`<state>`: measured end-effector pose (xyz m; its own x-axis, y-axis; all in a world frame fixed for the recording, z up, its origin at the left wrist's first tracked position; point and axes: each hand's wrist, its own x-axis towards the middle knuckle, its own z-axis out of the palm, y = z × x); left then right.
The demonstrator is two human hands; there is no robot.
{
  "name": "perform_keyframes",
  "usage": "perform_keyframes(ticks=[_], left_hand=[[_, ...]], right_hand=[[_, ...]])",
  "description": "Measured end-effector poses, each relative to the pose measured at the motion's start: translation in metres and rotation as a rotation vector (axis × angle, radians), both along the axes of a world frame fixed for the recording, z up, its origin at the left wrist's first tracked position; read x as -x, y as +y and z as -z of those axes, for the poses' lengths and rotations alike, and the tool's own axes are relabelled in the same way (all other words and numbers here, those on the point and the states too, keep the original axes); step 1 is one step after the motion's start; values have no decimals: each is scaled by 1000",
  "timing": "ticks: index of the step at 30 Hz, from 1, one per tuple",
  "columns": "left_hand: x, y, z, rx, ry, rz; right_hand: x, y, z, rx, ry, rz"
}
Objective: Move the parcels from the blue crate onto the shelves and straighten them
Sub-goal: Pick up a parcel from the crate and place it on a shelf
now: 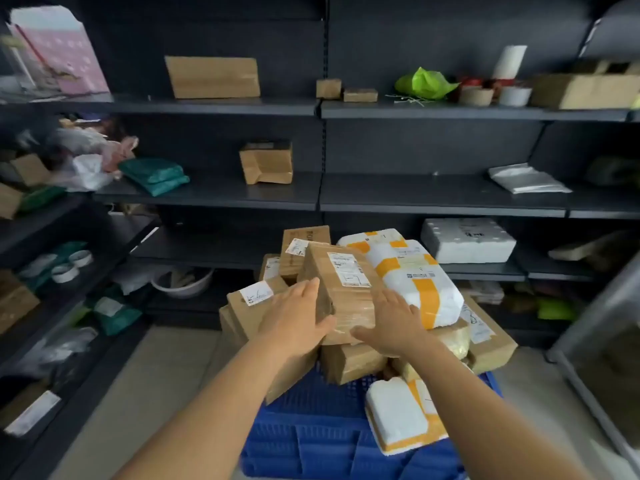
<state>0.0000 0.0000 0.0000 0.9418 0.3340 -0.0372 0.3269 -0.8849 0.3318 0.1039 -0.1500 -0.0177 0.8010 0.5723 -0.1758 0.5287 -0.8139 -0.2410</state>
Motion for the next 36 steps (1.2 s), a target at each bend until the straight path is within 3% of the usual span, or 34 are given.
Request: perform_keyframes(ticks=[5,12,24,32,36], left_hand=[[-48,16,29,241,50,-28],[-96,16,65,421,0,-186],[-87,0,80,704,-24,-406],[-84,-7,85,762,-63,-481],[-81,-11,78,811,-105,-512]], right_hand=[[-32,11,17,-32,93,171],[-67,16,50,-127,159,303],[-114,28,63,-296,336,152],[-103,19,81,-361,538,120],[-97,12,86,-404,544,91]])
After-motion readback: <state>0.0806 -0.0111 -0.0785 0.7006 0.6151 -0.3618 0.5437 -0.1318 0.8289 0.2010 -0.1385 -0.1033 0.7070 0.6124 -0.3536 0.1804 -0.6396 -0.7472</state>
